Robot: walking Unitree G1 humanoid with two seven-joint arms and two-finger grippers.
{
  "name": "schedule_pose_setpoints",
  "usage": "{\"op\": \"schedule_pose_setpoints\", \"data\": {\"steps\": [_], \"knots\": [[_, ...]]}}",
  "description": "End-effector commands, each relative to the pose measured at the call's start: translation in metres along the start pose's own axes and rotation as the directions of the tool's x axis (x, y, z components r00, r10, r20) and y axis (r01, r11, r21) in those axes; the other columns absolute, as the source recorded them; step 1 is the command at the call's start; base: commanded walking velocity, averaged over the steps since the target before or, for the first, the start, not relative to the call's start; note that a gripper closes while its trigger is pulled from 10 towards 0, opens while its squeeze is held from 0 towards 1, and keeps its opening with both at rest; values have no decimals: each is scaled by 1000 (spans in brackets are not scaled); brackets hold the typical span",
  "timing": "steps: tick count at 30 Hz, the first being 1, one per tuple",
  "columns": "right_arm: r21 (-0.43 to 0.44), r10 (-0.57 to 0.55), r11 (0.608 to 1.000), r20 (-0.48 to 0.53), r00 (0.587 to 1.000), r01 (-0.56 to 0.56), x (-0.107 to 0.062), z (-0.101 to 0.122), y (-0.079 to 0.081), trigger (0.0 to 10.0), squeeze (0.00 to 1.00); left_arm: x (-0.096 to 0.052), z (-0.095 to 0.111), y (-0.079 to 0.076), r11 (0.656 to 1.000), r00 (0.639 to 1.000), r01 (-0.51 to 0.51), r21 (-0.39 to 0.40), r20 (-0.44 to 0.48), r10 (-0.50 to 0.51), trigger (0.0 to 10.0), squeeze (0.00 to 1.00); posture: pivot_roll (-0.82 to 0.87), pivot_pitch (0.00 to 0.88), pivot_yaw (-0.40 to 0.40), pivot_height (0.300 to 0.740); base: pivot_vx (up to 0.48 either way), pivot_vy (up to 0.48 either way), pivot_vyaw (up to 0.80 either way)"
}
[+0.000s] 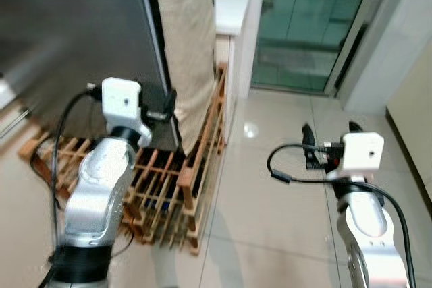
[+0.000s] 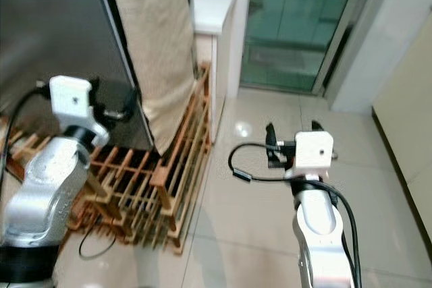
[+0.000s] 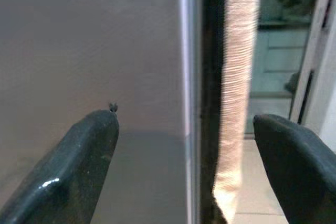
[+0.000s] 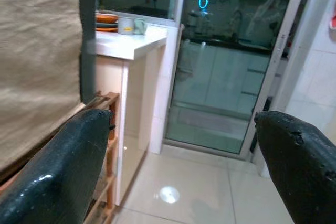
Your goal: Restocking fridge
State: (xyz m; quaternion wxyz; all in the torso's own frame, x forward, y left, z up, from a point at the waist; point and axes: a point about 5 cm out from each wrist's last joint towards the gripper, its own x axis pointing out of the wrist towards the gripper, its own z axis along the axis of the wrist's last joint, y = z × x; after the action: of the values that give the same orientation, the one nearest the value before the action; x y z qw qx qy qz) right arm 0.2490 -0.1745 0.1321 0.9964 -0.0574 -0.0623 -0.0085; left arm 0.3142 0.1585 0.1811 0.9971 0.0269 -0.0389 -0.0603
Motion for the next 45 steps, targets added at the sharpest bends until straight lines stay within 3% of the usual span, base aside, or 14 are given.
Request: {"op": "schedule_pose_setpoints", "data": {"steps": [1,11,20,27,37,45], "knots": [[-5,1,1000,10,1000,-1,2,2,1,10000,0,5,4,0,1000,1000,-11,-19,14,11,10000,0,-27,0,10,740,0,0,0],[8,-4,1000,22,1000,4,9,2,4,10000,0,33,14,-25,994,995,91,-64,48,-88,10000,0,-22,0,23,740,0,0,0],[16,-19,1000,21,1000,19,9,-1,5,10000,0,32,27,-36,977,983,174,-121,77,-165,10000,0,-31,0,37,740,0,0,0],[9,-24,1000,13,1000,23,7,-5,3,10000,0,23,21,-47,967,976,219,-132,46,-215,10000,0,-37,0,39,740,0,0,0],[-3,-21,1000,11,1000,22,7,-5,0,10000,0,23,25,-55,957,971,237,-165,44,-233,10000,0,-51,0,27,740,0,0,0],[-8,-6,1000,22,1000,6,13,-3,1,10000,0,51,28,-65,975,986,166,-148,35,-162,10000,0,-55,0,14,740,0,0,0]]}}
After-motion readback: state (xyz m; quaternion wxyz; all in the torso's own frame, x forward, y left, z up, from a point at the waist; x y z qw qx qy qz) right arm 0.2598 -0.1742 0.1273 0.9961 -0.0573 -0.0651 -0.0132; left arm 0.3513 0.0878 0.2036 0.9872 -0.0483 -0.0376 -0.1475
